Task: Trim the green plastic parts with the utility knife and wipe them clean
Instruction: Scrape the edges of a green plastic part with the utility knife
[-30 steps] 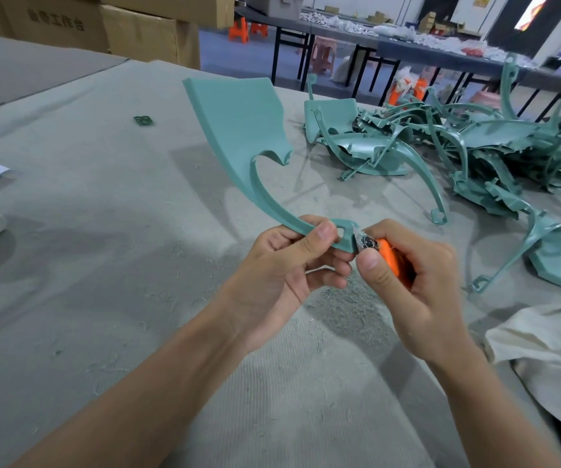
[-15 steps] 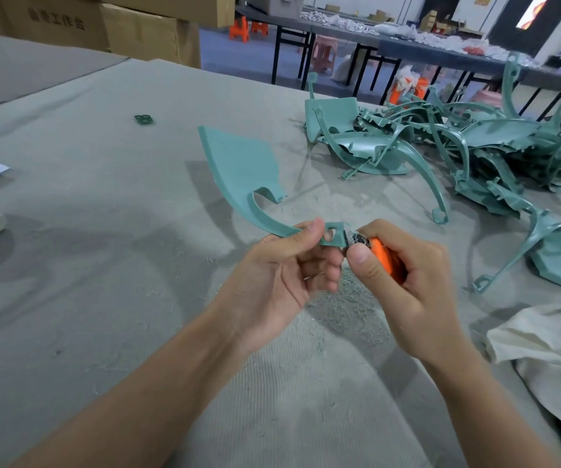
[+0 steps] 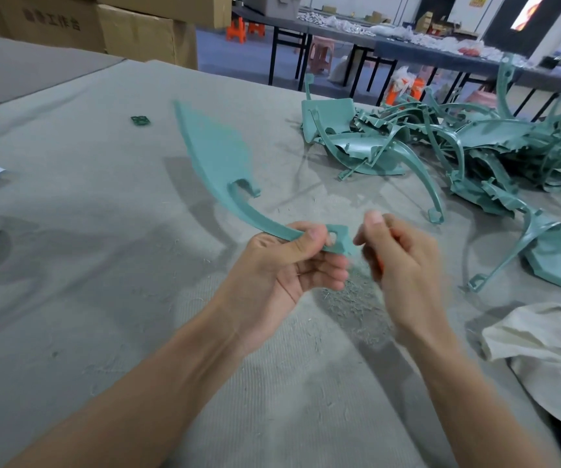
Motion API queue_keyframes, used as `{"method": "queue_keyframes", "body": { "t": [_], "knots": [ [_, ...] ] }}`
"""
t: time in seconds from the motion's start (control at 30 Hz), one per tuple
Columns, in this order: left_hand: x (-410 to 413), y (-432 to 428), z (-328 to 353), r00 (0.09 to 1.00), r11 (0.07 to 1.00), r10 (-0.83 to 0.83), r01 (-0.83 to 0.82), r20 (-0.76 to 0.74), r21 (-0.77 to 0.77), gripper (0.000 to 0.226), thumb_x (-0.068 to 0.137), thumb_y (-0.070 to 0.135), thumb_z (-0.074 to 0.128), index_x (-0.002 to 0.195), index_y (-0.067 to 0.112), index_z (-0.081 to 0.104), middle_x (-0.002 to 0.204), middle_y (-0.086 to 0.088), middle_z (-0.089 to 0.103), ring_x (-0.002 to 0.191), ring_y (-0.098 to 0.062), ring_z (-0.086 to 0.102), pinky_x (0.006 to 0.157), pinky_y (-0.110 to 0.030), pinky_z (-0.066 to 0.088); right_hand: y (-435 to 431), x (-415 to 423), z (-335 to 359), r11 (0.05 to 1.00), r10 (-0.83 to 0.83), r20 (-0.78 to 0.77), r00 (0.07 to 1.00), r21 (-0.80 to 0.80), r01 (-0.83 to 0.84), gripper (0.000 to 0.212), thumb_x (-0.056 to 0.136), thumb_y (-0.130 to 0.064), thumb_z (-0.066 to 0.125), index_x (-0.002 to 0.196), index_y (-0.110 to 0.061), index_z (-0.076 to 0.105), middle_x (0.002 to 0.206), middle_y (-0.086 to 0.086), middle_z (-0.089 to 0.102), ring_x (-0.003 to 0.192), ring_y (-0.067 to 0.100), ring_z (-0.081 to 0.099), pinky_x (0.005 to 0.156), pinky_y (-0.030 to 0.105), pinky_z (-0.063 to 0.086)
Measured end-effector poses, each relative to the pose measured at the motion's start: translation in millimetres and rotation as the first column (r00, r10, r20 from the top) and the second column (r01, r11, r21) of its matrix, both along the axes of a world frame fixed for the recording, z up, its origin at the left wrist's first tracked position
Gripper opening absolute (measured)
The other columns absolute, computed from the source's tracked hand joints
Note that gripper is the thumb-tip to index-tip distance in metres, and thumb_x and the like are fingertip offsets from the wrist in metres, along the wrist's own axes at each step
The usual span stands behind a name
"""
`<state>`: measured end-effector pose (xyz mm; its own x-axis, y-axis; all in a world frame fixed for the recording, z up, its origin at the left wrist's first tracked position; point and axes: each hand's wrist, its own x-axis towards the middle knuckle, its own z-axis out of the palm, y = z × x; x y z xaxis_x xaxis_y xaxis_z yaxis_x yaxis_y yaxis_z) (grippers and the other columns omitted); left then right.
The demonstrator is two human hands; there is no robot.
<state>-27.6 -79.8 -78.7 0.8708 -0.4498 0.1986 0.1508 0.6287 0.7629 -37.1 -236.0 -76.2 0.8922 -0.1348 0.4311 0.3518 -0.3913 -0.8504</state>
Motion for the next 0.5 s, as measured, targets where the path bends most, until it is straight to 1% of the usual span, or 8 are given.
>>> {"method": "queue_keyframes", "body": {
  "t": [0.07,0.13,0.17,0.27,0.4,0.5],
  "knots": [
    [-5,-5,3,0.997,0.999,-0.038,0.037,0.061,0.026,0.019,0.082,0.022,0.06,0.071,0.017,0.074,0.069,-0.003,0.069,0.062,-0.012,0.066,0.059,-0.021,0.053,-16,4,3,0.994,-0.071,-0.043,0.997,0.077,0.075,0.05,0.093,-0.046,0.047,0.073,-0.003,0.06,0.055,0.005,0.04,0.049,0.013,0.033,0.049,0.029,0.025],
    [-6,-7,4,0.995,0.998,-0.033,0.028,0.093,0.053,0.017,0.082,0.022,0.061,0.071,0.018,0.074,0.07,-0.004,0.069,0.063,-0.013,0.066,0.06,-0.022,0.053,-26,5,6,0.985,-0.074,-0.065,0.995,0.153,0.083,0.048,0.094,-0.047,0.047,0.074,-0.005,0.062,0.055,0.003,0.04,0.049,0.012,0.032,0.046,0.026,0.025],
    [-5,-6,4,0.995,0.998,-0.015,0.009,0.099,0.062,0.017,0.082,0.022,0.061,0.072,0.018,0.074,0.071,-0.004,0.069,0.064,-0.014,0.066,0.061,-0.022,0.053,-27,5,6,0.984,-0.062,-0.065,0.996,0.162,0.072,0.048,0.094,-0.047,0.047,0.075,-0.007,0.063,0.054,0.001,0.04,0.049,0.012,0.032,0.046,0.024,0.025],
    [-1,-2,4,0.991,0.995,0.044,-0.054,0.123,0.082,0.017,0.083,0.02,0.06,0.073,0.017,0.074,0.072,-0.005,0.069,0.066,-0.015,0.066,0.062,-0.023,0.053,-23,3,6,0.995,-0.03,-0.023,0.999,0.092,0.032,0.047,0.096,-0.049,0.047,0.076,-0.01,0.064,0.056,0.0,0.04,0.051,0.012,0.034,0.048,0.026,0.026],
    [4,3,5,0.98,0.985,0.114,-0.134,0.164,0.112,0.016,0.084,0.019,0.061,0.075,0.016,0.073,0.073,-0.007,0.069,0.067,-0.017,0.066,0.063,-0.025,0.053,-17,-2,13,0.998,0.061,0.05,0.997,0.023,-0.062,0.044,0.09,-0.056,0.05,0.079,-0.017,0.066,0.057,-0.004,0.042,0.053,0.013,0.037,0.051,0.028,0.028],
    [5,5,5,0.969,0.973,0.137,-0.17,0.204,0.155,0.015,0.084,0.017,0.062,0.075,0.017,0.073,0.073,-0.007,0.069,0.068,-0.018,0.066,0.064,-0.025,0.053,-14,-7,18,0.988,0.155,0.08,0.985,-0.011,-0.155,0.049,0.089,-0.06,0.056,0.083,-0.012,0.065,0.056,-0.005,0.041,0.051,0.011,0.035,0.051,0.023,0.03]
  ]
}}
